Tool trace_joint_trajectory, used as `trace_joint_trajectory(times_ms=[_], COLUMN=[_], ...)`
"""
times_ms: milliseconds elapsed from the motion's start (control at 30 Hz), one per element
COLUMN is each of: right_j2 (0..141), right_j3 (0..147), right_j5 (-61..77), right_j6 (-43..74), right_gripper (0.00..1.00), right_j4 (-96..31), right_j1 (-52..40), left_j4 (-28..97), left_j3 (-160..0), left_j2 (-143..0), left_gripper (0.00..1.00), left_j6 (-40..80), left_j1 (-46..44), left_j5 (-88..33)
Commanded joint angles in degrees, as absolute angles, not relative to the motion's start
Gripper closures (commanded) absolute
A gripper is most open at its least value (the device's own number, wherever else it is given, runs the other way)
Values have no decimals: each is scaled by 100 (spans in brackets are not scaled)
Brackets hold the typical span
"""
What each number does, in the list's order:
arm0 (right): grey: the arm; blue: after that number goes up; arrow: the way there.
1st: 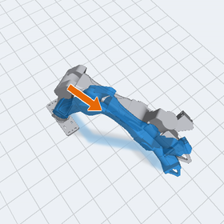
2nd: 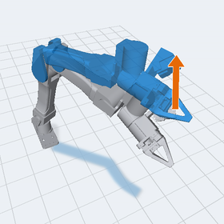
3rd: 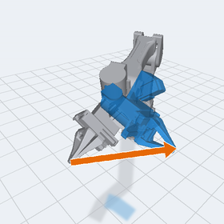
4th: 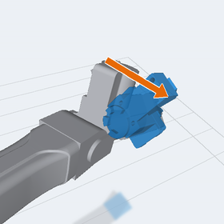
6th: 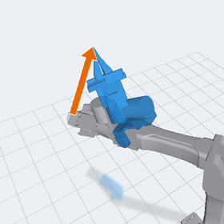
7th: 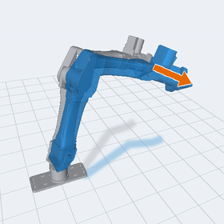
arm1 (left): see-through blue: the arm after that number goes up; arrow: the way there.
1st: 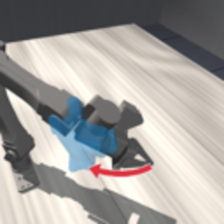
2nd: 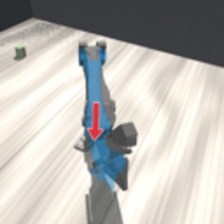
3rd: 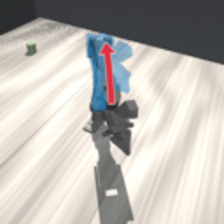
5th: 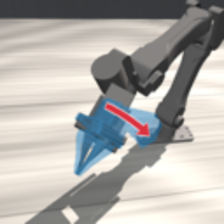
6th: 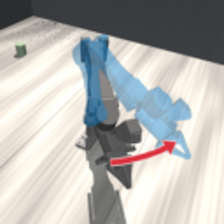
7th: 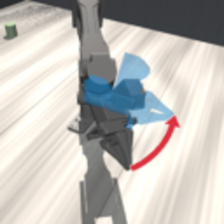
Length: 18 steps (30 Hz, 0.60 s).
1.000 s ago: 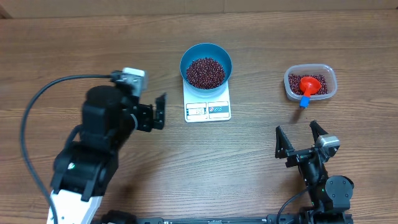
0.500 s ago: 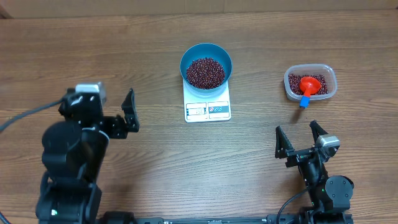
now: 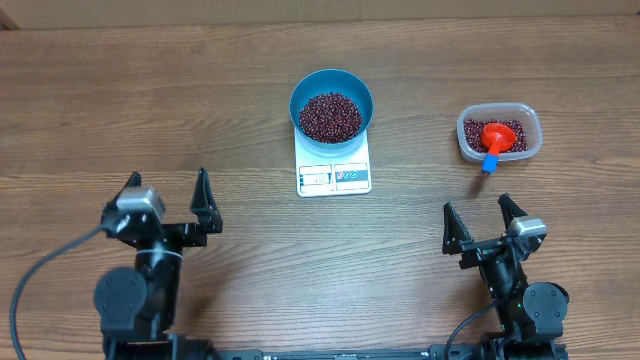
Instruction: Scoop item into bowl and weigh 150g on scale
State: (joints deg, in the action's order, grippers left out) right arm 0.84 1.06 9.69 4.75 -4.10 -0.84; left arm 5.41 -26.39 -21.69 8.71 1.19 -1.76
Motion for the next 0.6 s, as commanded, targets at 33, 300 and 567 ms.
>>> trace_joint_trajectory(times_ms=[33, 300, 567], right_j2=[16, 16, 16], right_j3=[45, 45, 45], right_j5=[917, 917, 917], right_j6=[510, 513, 510], right_gripper=[0, 0, 0], right_j4=[-390, -390, -390], right_j1=[-117, -117, -117], left_j4=[-36, -666, -963], left_j3=[-1876, -779, -19], left_j2=[-1686, -703, -54], left_gripper=[0, 1, 0], left_j6=[945, 943, 860], left_j1=[161, 158, 158], left_j5=[-235, 54, 198])
